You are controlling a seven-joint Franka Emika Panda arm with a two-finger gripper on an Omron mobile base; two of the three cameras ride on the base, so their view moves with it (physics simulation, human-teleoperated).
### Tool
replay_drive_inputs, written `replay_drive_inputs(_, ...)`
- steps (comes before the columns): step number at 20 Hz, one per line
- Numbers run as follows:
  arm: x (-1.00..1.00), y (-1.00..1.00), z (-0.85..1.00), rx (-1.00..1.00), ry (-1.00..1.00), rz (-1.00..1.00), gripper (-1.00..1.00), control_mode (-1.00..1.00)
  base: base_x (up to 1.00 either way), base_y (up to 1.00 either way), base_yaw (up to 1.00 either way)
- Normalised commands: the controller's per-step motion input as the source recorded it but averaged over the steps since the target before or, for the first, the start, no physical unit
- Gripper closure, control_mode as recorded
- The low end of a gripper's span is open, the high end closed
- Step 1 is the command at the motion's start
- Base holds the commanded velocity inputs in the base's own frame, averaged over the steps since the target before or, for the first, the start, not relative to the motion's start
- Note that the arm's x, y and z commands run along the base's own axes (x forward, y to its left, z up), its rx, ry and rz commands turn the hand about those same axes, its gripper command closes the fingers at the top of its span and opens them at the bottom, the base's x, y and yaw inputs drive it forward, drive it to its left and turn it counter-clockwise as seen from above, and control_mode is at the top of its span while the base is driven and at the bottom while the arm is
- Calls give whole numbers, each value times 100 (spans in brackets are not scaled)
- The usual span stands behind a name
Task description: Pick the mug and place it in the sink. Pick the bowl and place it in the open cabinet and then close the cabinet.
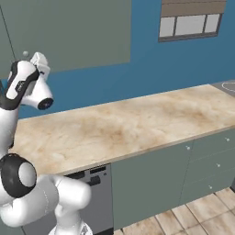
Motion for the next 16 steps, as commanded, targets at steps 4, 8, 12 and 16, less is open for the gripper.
replay_drive_inputs(4, 61, 18, 28, 0, 70, -31, -100, -100, 0, 0, 0)
replay_drive_inputs(8, 61, 13, 36, 1, 75, -27, -100, -100, 0, 0, 0)
replay_drive_inputs(12, 66, 7, 52, 1, 76, -23, -100, -100, 0, 0, 0)
replay_drive_inputs(16, 100, -4, 81, 5, 48, -4, -100, -100, 0, 0, 0)
